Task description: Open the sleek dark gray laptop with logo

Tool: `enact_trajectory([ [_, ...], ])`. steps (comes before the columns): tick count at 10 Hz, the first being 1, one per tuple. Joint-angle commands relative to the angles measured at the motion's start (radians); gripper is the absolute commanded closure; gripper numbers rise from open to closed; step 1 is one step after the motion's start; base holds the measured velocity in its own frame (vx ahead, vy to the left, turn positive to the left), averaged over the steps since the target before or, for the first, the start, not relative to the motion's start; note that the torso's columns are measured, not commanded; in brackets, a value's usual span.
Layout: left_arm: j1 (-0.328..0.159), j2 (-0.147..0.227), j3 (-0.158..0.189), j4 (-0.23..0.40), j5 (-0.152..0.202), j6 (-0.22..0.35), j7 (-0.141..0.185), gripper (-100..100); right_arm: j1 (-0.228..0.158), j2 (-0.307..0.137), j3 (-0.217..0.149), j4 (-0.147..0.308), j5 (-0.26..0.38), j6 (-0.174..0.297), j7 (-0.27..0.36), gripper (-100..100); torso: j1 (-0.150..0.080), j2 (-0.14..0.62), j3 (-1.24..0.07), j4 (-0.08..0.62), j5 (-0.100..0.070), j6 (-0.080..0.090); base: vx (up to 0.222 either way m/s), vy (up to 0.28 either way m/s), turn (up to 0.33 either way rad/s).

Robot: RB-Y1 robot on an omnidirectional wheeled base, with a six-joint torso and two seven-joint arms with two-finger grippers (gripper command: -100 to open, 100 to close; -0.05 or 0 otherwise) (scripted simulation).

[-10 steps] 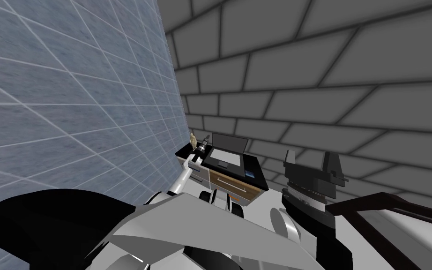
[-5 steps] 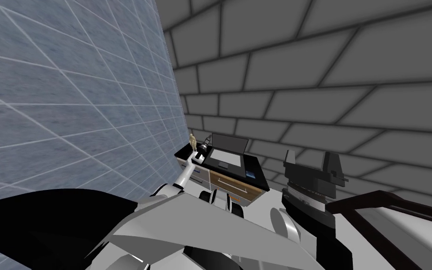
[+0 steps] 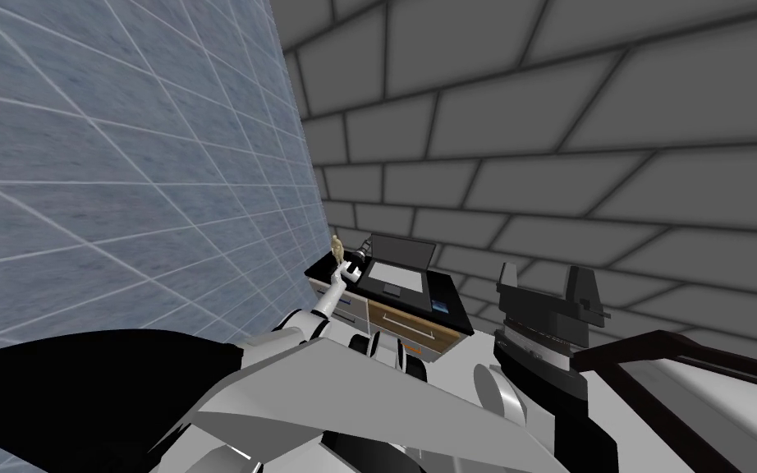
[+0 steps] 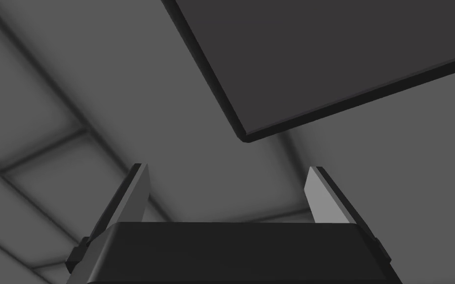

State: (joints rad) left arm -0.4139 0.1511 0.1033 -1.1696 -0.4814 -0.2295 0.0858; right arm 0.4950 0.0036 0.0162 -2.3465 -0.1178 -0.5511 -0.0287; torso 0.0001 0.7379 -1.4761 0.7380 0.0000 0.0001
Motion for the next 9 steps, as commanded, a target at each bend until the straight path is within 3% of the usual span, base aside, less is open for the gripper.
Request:
enact_trajectory([
  [1,-0.048,0.004,0.002,0.069,-0.026,0.018,0.003,-100,0.000,0.000,0.000,0.000,0.000,0.000,0.000,0,0.000,0.000,0.000,0.000,0.000,0.000,0.009,0.018,-0.012],
  [9,-0.192,0.030,0.020,0.257,-0.101,0.050,0.004,-100,0.000,0.000,0.000,0.000,0.000,0.000,0.000,0,0.000,0.000,0.000,0.000,0.000,0.000,0.009,0.019,-0.021],
])
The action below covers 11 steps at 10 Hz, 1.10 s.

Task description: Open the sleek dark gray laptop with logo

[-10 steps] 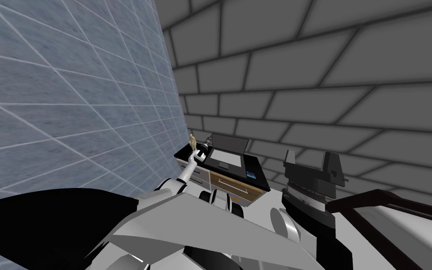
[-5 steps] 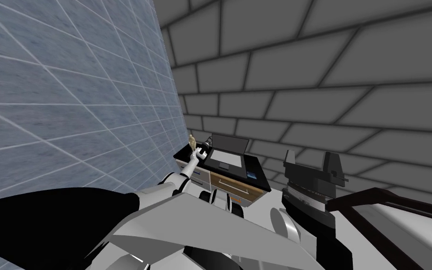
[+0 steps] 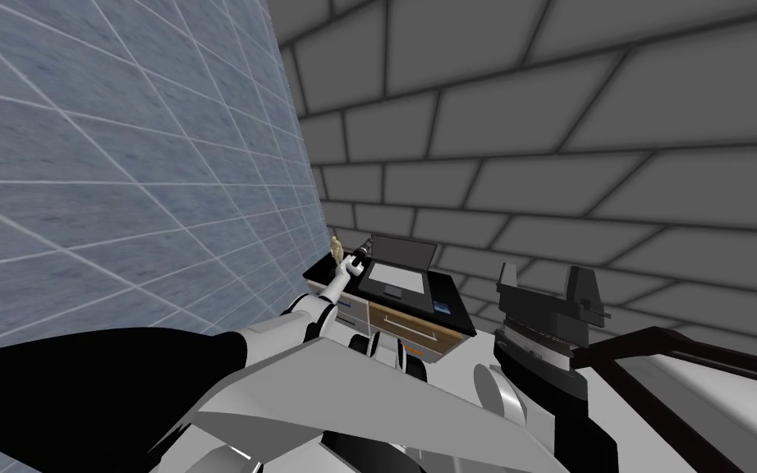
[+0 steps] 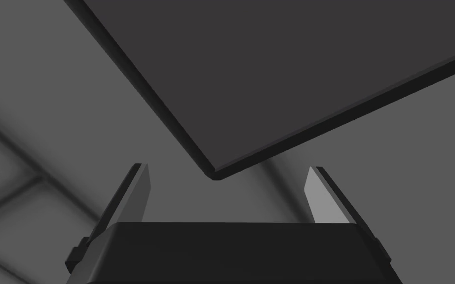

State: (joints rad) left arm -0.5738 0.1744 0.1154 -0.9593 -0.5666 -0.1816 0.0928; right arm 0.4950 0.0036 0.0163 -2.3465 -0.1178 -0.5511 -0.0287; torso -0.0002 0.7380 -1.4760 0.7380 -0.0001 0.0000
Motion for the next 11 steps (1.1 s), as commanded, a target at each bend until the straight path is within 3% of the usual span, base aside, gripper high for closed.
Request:
enact_trajectory([
  [1,-0.048,0.011,0.009,0.067,-0.024,0.005,-0.002,-100,0.000,0.000,0.000,0.000,0.000,0.000,0.000,0,0.000,0.000,0.000,0.000,0.000,0.000,0.008,0.018,-0.020],
  [3,-0.078,0.021,0.013,0.104,-0.040,0.012,-0.002,-100,0.000,0.000,0.000,0.000,0.000,0.000,0.000,0,0.000,0.000,0.000,0.000,0.000,0.000,0.008,0.017,-0.017],
  [4,-0.068,0.017,0.012,0.091,-0.035,0.009,-0.003,-100,0.000,0.000,0.000,0.000,0.000,0.000,0.000,0,0.000,0.000,0.000,0.000,0.000,0.000,0.004,0.008,-0.005],
  [5,-0.048,0.068,0.055,0.130,-0.023,-0.016,0.004,-100,0.000,0.000,0.000,0.000,0.000,0.000,0.000,0,0.000,0.000,0.000,0.000,0.000,0.000,-0.027,-0.030,-0.374],
  [6,-0.048,0.076,0.055,0.130,-0.023,-0.016,0.004,-100,0.000,0.000,0.000,0.000,0.000,0.000,0.000,0,-0.002,0.002,0.001,0.000,0.000,0.001,-0.048,-0.034,-0.243],
  [7,-0.027,0.114,0.090,0.156,-0.010,-0.042,0.011,-100,0.000,0.000,0.000,0.000,0.000,0.000,0.000,0,-0.002,0.002,0.001,0.001,-0.001,0.000,-0.062,-0.054,-0.330],
  [8,-0.027,0.132,0.099,0.166,-0.010,-0.042,0.011,-100,0.000,0.000,0.000,0.000,0.000,0.000,0.000,0,-0.001,0.002,0.001,0.000,0.000,0.000,-0.052,-0.043,-0.292],
  [9,-0.027,0.134,0.099,0.166,-0.010,-0.042,0.011,-100,0.000,0.000,0.000,0.000,0.000,0.000,0.000,0,0.000,0.001,0.000,0.000,0.000,0.000,-0.022,-0.014,-0.032],
  [10,-0.005,0.177,0.142,0.203,0.003,-0.068,0.018,-100,0.000,0.000,0.000,0.000,0.000,0.000,0.000,0,0.003,-0.001,-0.001,0.000,0.001,-0.001,-0.028,-0.027,-0.349],
  [11,-0.005,0.192,0.134,0.164,0.003,-0.068,0.018,-100,0.000,0.000,0.000,0.000,0.000,0.000,0.000,0,0.001,-0.001,-0.001,0.000,0.001,0.001,-0.033,-0.027,-0.254],
])
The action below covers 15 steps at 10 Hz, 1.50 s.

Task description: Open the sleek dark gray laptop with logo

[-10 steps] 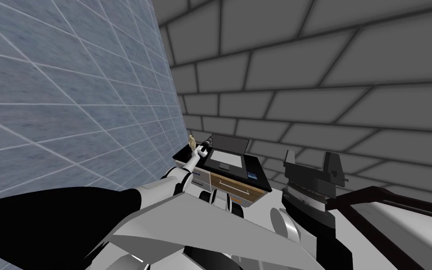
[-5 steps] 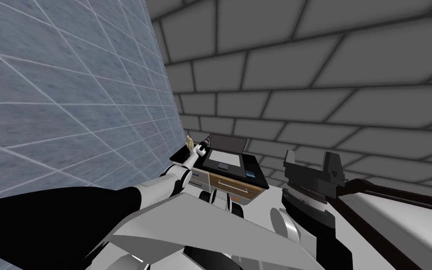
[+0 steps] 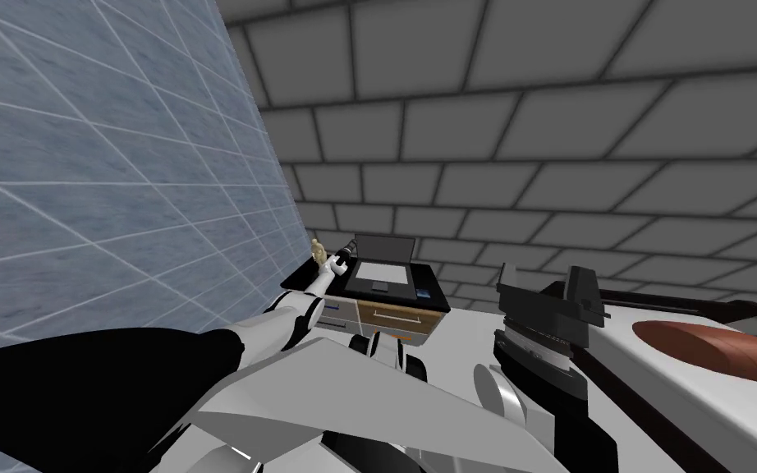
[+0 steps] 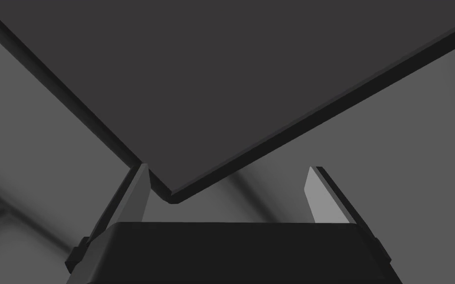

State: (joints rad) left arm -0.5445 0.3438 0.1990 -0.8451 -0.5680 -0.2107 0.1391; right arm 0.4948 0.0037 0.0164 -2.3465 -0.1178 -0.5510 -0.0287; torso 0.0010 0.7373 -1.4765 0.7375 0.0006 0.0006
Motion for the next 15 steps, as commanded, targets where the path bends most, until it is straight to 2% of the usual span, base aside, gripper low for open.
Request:
enact_trajectory([
  [1,-0.035,0.023,0.059,0.089,0.004,-0.039,-0.028,-100,0.000,0.000,0.000,0.000,0.000,0.000,0.000,0,-0.001,0.000,0.000,0.000,-0.001,0.000,-0.016,-0.015,0.011],
  [2,-0.013,0.073,0.102,0.126,0.017,-0.065,-0.021,-100,0.000,0.000,0.000,0.000,0.000,0.000,0.000,0,0.000,0.000,0.000,0.000,0.000,-0.002,-0.030,-0.041,-0.346],
  [4,-0.013,0.081,0.102,0.126,0.017,-0.065,-0.021,-100,0.000,0.000,0.000,0.000,0.000,0.000,0.000,0,-0.001,0.000,0.000,0.000,0.000,0.000,-0.032,-0.027,-0.132],
  [5,0.008,0.128,0.146,0.163,0.030,-0.091,-0.015,-100,0.000,0.000,0.000,0.000,0.000,0.000,0.000,0,0.000,-0.001,0.000,0.000,0.000,-0.001,-0.034,-0.050,-0.331],
  [7,0.008,0.139,0.146,0.131,0.030,-0.091,-0.015,-100,0.000,0.000,0.000,0.000,0.000,0.000,0.000,0,-0.002,0.001,0.000,0.001,-0.001,-0.001,-0.021,-0.030,-0.141],
  [9,0.008,0.139,0.146,0.163,0.030,-0.091,-0.015,-100,0.000,0.000,0.000,0.000,0.000,0.000,0.000,0,0.001,-0.001,0.000,0.000,0.000,-0.001,0.003,0.003,0.022],
  [10,0.030,0.188,0.190,0.196,0.043,-0.117,-0.008,-100,0.000,0.000,0.000,0.000,0.000,0.000,0.000,0,0.000,0.000,0.000,0.000,0.000,-0.001,-0.025,-0.035,-0.325],
  [11,0.030,0.198,0.190,0.170,0.043,-0.117,-0.008,-100,0.000,0.000,0.000,0.000,0.000,0.000,0.000,0,-0.003,0.002,0.001,0.001,-0.001,0.000,-0.037,-0.042,-0.283],
  [12,0.030,0.198,0.190,0.172,0.043,-0.117,-0.008,-100,0.000,0.000,0.000,0.000,0.000,0.000,0.000,0,-0.003,0.002,0.002,0.001,-0.002,0.000,-0.017,-0.023,-0.045],
  [13,0.030,0.198,0.190,0.200,0.043,-0.117,-0.008,-100,0.000,0.000,0.000,0.000,0.000,0.000,0.000,0,-0.001,0.001,0.001,0.001,-0.001,-0.001,-0.001,-0.007,0.035],
  [14,0.051,0.244,0.233,0.237,0.055,-0.143,-0.001,-100,0.000,0.000,0.000,0.000,0.000,0.000,0.000,0,0.001,0.000,0.000,0.000,0.000,-0.001,-0.016,-0.036,-0.342],
  [15,0.051,0.256,0.233,0.209,0.055,-0.143,-0.001,-100,0.000,0.000,0.000,0.000,0.000,0.000,0.000,0,-0.001,0.001,0.000,0.000,0.000,0.001,-0.031,-0.040,-0.285],
])
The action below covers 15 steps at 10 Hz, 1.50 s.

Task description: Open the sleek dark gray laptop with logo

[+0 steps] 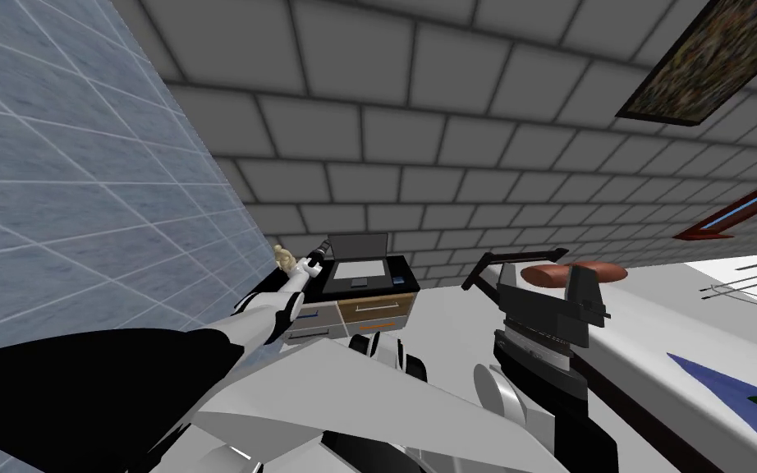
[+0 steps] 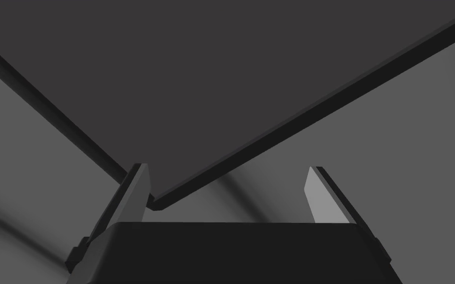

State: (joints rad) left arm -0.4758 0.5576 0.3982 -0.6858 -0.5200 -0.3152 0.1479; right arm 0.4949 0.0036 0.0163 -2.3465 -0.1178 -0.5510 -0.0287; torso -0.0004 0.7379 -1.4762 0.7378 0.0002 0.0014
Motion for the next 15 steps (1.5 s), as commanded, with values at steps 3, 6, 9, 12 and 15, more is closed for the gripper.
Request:
enact_trajectory([
  [3,0.004,0.100,0.078,0.115,0.020,-0.065,-0.003,-100,0.000,0.000,0.000,0.000,0.000,0.000,0.000,0,0.000,-0.001,0.000,0.000,-0.001,0.000,-0.019,-0.035,-0.207],
  [6,0.026,0.158,0.121,0.182,0.033,-0.091,0.004,-100,0.000,0.000,0.000,0.000,0.000,0.000,0.000,0,0.000,0.000,0.000,0.000,-0.001,-0.002,-0.024,-0.051,-0.200],
  [9,0.026,0.158,0.121,0.152,0.033,-0.091,0.004,-100,0.000,0.000,0.000,0.000,0.000,0.000,0.000,0,0.002,-0.001,-0.001,0.000,0.000,-0.001,0.003,0.004,0.008],
  [12,0.048,0.211,0.165,0.080,0.046,-0.086,0.011,-100,0.000,0.000,0.000,0.000,0.000,0.000,0.000,0,-0.003,0.002,0.001,0.001,-0.001,0.000,-0.014,-0.030,-0.213],
  [15,0.031,0.218,0.171,0.185,0.045,-0.122,-0.004,-100,0.000,0.000,0.000,0.000,0.000,0.000,0.000,0,0.003,0.000,0.000,0.000,0.001,-0.002,-0.002,-0.014,0.014],
])
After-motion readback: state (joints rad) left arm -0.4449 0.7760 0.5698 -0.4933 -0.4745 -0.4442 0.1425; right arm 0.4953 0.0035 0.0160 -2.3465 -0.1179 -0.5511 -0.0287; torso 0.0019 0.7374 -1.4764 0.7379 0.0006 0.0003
